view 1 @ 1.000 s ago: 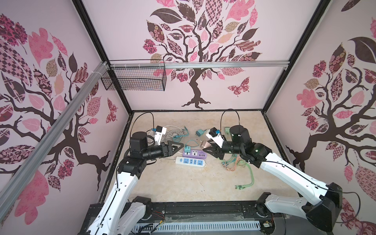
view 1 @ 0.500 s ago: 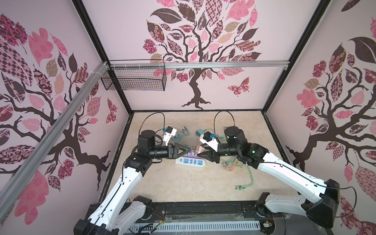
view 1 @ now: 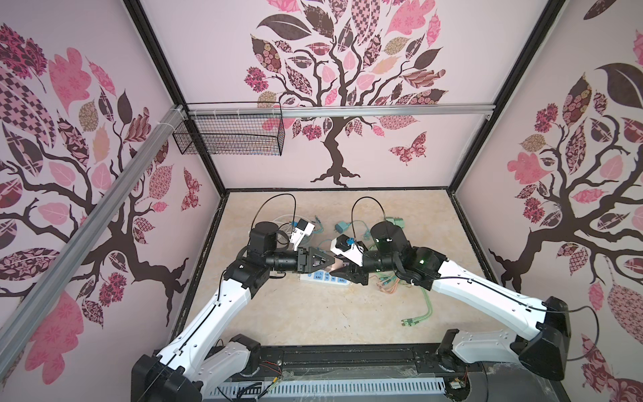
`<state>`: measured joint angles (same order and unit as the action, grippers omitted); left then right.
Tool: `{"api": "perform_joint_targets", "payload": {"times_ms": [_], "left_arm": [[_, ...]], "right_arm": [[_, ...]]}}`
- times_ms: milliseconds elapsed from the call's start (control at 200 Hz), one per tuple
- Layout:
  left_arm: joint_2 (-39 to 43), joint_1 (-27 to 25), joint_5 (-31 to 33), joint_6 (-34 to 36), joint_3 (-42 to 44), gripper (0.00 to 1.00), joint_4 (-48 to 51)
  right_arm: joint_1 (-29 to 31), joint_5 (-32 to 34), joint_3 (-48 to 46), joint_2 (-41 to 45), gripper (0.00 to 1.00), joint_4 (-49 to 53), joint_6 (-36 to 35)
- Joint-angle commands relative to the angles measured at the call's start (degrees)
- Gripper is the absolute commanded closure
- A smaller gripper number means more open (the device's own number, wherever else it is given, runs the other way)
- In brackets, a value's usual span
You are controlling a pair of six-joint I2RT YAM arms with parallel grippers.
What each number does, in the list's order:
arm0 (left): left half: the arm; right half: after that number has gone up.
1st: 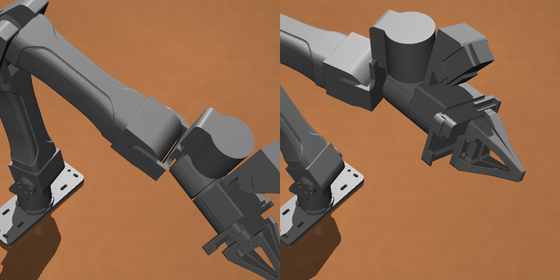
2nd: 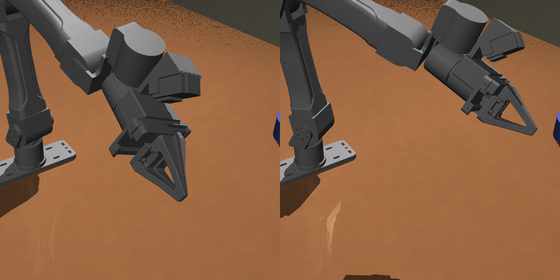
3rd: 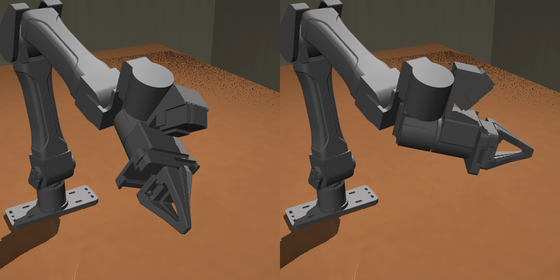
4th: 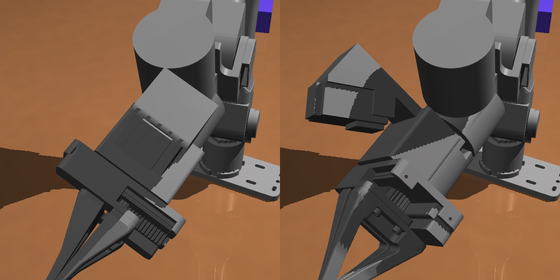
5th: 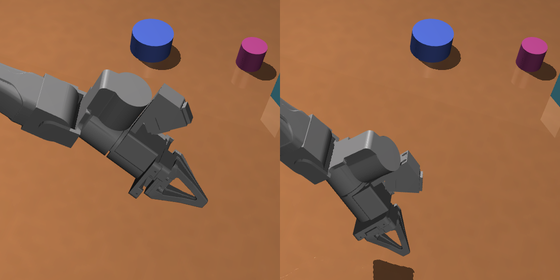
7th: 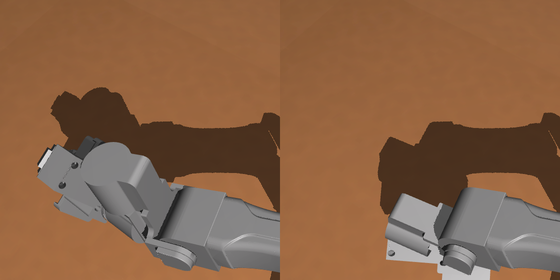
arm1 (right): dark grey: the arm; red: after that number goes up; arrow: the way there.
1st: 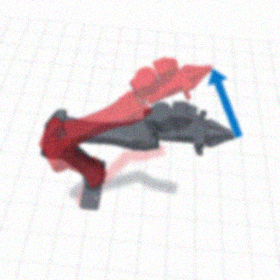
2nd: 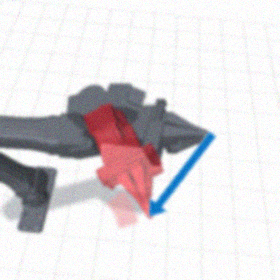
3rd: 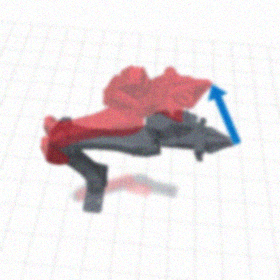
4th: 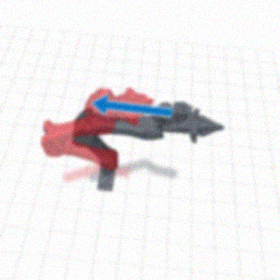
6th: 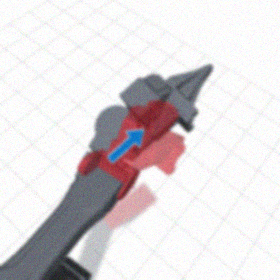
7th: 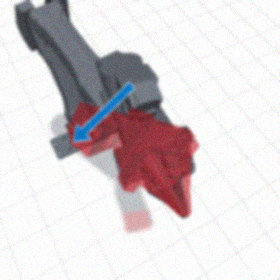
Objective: Insert the plug
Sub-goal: 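Close the left gripper on the pink charger held by the right gripper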
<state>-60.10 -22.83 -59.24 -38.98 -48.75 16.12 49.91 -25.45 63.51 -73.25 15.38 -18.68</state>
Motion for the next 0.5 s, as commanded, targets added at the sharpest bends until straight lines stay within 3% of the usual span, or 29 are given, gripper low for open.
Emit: {"api": "perform_joint_targets", "payload": {"times_ms": [0,495], "left_arm": [[-0.47,-0.14,-0.64,0.65,-1.81,0.39,-1.04],[-0.51,-0.12,-1.52,0.75,-2.06,0.66,-1.03]], "right_arm": [[0.55,1.96,3.81,-0.95,0.78,-0.14,-1.19],[0.92,7.25,2.61,-0.42,0.74,-1.6,-1.8]]}}
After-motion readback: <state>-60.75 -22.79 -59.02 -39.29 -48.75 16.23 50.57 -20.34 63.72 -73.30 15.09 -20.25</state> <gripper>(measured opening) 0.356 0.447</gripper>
